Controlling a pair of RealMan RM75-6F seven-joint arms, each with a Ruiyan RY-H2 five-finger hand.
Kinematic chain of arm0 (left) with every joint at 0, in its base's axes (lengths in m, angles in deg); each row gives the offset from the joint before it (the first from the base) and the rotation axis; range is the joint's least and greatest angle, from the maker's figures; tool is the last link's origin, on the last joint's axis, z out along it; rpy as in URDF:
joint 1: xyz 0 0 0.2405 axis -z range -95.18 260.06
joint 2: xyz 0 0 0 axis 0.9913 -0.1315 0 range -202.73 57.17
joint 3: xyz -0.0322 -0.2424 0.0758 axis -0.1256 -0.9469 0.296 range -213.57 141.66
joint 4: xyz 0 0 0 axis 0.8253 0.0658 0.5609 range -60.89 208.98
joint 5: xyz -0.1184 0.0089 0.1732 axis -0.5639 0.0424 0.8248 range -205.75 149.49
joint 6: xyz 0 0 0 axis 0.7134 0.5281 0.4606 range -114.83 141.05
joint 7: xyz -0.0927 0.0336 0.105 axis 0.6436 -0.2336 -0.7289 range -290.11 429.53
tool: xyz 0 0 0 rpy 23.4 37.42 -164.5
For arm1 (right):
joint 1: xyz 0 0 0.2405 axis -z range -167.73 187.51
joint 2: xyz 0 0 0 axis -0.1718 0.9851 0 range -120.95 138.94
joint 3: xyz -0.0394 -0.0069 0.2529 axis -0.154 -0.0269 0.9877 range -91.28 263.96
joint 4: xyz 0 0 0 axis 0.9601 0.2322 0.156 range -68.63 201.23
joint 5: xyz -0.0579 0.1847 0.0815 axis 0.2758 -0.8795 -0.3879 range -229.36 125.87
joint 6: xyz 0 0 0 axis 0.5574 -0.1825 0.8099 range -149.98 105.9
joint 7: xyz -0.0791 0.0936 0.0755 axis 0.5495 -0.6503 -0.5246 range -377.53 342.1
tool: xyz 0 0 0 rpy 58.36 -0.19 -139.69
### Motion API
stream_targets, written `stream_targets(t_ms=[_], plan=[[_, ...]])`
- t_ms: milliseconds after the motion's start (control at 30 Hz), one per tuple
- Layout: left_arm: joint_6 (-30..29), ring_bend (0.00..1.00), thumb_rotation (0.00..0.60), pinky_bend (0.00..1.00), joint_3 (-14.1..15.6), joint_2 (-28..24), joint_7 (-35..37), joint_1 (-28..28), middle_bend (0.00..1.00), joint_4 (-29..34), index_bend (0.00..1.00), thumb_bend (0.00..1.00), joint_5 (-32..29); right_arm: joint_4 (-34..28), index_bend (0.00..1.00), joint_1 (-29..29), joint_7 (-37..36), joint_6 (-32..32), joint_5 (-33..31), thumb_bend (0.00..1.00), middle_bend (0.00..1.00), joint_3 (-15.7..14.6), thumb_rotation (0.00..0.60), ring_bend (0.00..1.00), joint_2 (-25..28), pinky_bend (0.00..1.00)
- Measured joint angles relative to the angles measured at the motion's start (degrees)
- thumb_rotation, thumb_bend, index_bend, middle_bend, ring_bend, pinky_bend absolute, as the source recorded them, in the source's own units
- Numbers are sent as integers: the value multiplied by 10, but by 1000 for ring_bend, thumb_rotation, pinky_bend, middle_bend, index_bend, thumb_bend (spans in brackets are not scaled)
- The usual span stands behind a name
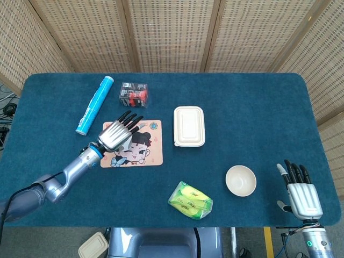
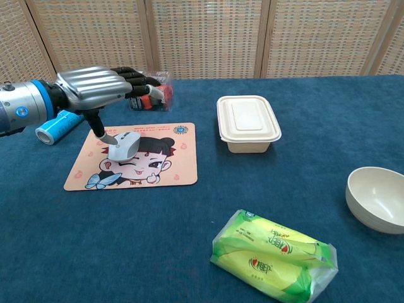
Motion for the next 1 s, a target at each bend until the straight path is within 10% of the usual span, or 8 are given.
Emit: stream_targets(t_ms=[500,1000], plan=[[-200,0,600,0,55,-118,-142,-186,0,330,0,113,-11,-10,0,4,-12,10,5,105,0,0,600,0,11,0],[-327,0,600,0,114,-128,-160,-340,0,333,0,86,9,-15,0,9,-18,24,8,105,0,4,600,0,17,0]])
